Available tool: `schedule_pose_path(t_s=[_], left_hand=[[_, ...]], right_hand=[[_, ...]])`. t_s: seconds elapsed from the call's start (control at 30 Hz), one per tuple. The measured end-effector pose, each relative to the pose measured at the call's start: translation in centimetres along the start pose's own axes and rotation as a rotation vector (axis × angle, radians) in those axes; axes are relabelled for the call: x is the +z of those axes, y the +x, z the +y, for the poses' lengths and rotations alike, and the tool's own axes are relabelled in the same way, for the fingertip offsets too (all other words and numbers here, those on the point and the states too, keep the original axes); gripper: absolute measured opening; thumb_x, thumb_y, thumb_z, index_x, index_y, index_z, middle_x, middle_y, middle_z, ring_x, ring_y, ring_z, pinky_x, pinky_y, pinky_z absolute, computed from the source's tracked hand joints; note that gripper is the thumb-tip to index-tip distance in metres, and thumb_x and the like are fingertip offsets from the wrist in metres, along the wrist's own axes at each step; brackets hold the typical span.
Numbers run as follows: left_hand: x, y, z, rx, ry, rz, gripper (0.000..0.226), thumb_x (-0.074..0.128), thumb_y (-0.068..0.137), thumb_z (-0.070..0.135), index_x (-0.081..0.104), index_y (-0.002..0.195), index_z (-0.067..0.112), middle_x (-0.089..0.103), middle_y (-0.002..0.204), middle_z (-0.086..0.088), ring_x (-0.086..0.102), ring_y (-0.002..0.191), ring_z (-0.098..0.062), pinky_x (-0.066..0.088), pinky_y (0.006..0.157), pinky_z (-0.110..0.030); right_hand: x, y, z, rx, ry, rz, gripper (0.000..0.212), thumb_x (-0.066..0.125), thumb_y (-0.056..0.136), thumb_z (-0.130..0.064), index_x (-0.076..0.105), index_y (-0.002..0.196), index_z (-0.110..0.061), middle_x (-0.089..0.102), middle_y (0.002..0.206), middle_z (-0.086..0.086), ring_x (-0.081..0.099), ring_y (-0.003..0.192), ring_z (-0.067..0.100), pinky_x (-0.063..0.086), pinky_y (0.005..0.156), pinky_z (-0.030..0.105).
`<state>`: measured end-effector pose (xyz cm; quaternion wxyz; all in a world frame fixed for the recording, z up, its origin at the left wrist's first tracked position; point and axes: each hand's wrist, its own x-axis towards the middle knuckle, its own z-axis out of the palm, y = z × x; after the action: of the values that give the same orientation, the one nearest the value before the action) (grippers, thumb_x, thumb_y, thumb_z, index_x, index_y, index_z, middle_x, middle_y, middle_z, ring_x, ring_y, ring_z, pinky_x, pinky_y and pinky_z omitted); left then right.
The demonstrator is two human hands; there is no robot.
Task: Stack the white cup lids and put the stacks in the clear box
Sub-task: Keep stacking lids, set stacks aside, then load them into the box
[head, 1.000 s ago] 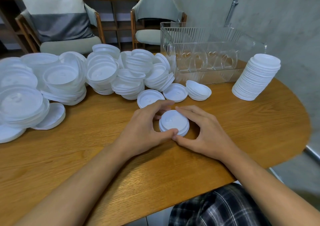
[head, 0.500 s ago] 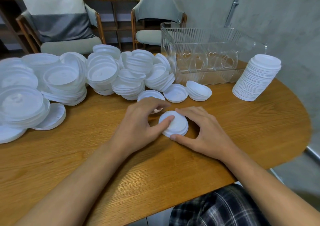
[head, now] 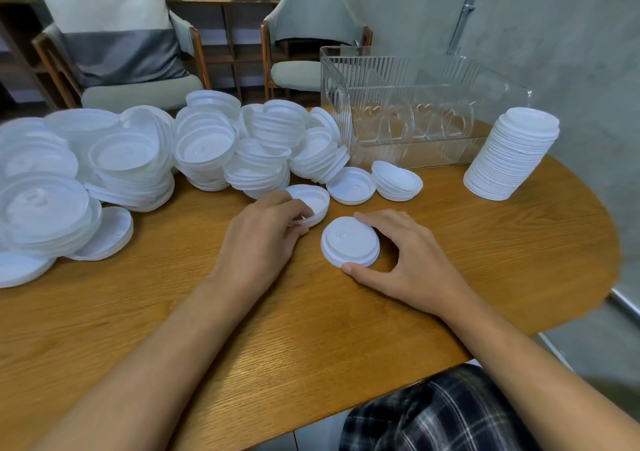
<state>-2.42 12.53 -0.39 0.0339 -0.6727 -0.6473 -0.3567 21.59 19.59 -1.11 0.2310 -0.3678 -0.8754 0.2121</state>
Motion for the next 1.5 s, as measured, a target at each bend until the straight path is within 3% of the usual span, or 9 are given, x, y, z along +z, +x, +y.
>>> schedule_pose_path(t_s=[0.33, 0.4, 0.5, 0.57, 0.7, 0.83, 1.07, 1.2, 1.5], left_hand=[[-0.9, 0.2, 2.4, -0.133, -0.447, 0.143, 0.053, 0.079, 0.094, 0.024, 0.062, 0.143, 0.029, 0.069, 0.108, 0.011, 0.068, 0.095, -0.009, 0.056, 0.076, -0.02], [-0.8, 0.1, 3.0, -0.223, -0.574, 0.068, 0.054, 0.082, 0.091, 0.023, 0.062, 0.14, 0.034, 0.072, 0.1, 0.013, 0.071, 0.086, -0.007, 0.052, 0.069, -0.015], [-0.2, -0.1, 3.2, -0.304, -0.669, 0.01, 0.035, 0.082, 0.091, 0.022, 0.067, 0.121, 0.031, 0.078, 0.095, 0.01, 0.074, 0.079, -0.011, 0.061, 0.075, -0.033], [0.3, -0.1, 3.1, -0.319, -0.659, 0.006, 0.024, 0.081, 0.092, 0.021, 0.069, 0.112, 0.029, 0.079, 0.095, 0.012, 0.075, 0.078, -0.014, 0.063, 0.078, -0.038], [0.4, -0.1, 2.8, -0.262, -0.518, 0.021, 0.012, 0.076, 0.096, 0.02, 0.076, 0.106, 0.025, 0.077, 0.094, 0.018, 0.07, 0.083, -0.004, 0.046, 0.068, -0.008], [0.5, -0.4, 2.4, -0.177, -0.366, -0.044, 0.016, 0.07, 0.1, 0.027, 0.08, 0.113, 0.024, 0.077, 0.104, 0.018, 0.067, 0.094, 0.005, 0.043, 0.077, -0.006], [1.2, -1.1, 2.5, -0.146, -0.266, -0.149, 0.073, 0.069, 0.07, 0.082, 0.075, 0.124, 0.032, 0.061, 0.108, 0.016, 0.062, 0.098, -0.003, 0.052, 0.087, -0.024], [0.9, -0.8, 2.6, -0.096, -0.257, -0.165, 0.073, 0.072, 0.07, 0.07, 0.068, 0.132, 0.033, 0.062, 0.106, 0.019, 0.06, 0.094, 0.001, 0.051, 0.082, -0.022], [0.3, -0.8, 2.8, -0.046, -0.418, -0.275, 0.067, 0.082, 0.079, 0.037, 0.056, 0.141, 0.034, 0.063, 0.134, 0.021, 0.057, 0.128, 0.0, 0.051, 0.105, -0.033]], right_hand=[[0.0, 0.1, 0.0, -0.005, 0.012, 0.007, 0.086, 0.079, 0.078, -0.065, 0.044, 0.152, -0.038, 0.057, 0.135, -0.022, 0.05, 0.129, 0.004, 0.046, 0.108, 0.041], [-0.1, 0.2, -0.1, -0.014, 0.033, 0.008, 0.083, 0.082, 0.079, -0.061, 0.044, 0.15, -0.04, 0.057, 0.135, -0.025, 0.052, 0.126, 0.003, 0.048, 0.105, 0.042], [-0.2, 0.1, -0.4, -0.028, 0.064, 0.007, 0.089, 0.084, 0.079, -0.058, 0.037, 0.153, -0.042, 0.052, 0.141, -0.027, 0.049, 0.13, 0.001, 0.047, 0.108, 0.042], [-0.2, 0.0, -0.4, -0.034, 0.08, 0.001, 0.098, 0.086, 0.077, -0.057, 0.03, 0.157, -0.045, 0.049, 0.147, -0.026, 0.047, 0.136, 0.0, 0.045, 0.112, 0.044], [-0.3, 0.0, -0.4, 0.006, 0.109, -0.013, 0.112, 0.088, 0.074, -0.058, 0.015, 0.159, -0.055, 0.056, 0.14, -0.021, 0.049, 0.135, -0.001, 0.043, 0.116, 0.044], [-0.2, -0.1, -0.2, -0.088, 0.039, -0.011, 0.089, 0.085, 0.078, -0.06, 0.041, 0.153, -0.044, 0.055, 0.14, -0.026, 0.049, 0.132, 0.001, 0.045, 0.111, 0.04], [0.2, 0.0, 0.3, -0.129, 0.04, 0.012, 0.078, 0.087, 0.076, -0.055, 0.057, 0.144, -0.031, 0.061, 0.128, -0.023, 0.055, 0.123, 0.007, 0.047, 0.103, 0.032], [0.3, 0.0, 0.3, -0.133, 0.048, 0.014, 0.086, 0.085, 0.076, -0.058, 0.051, 0.15, -0.031, 0.06, 0.134, -0.022, 0.054, 0.127, 0.007, 0.047, 0.106, 0.034], [0.1, 0.1, 0.3, -0.12, 0.062, 0.007, 0.085, 0.078, 0.077, -0.064, 0.05, 0.151, -0.032, 0.059, 0.138, -0.022, 0.053, 0.13, 0.004, 0.046, 0.109, 0.039]])
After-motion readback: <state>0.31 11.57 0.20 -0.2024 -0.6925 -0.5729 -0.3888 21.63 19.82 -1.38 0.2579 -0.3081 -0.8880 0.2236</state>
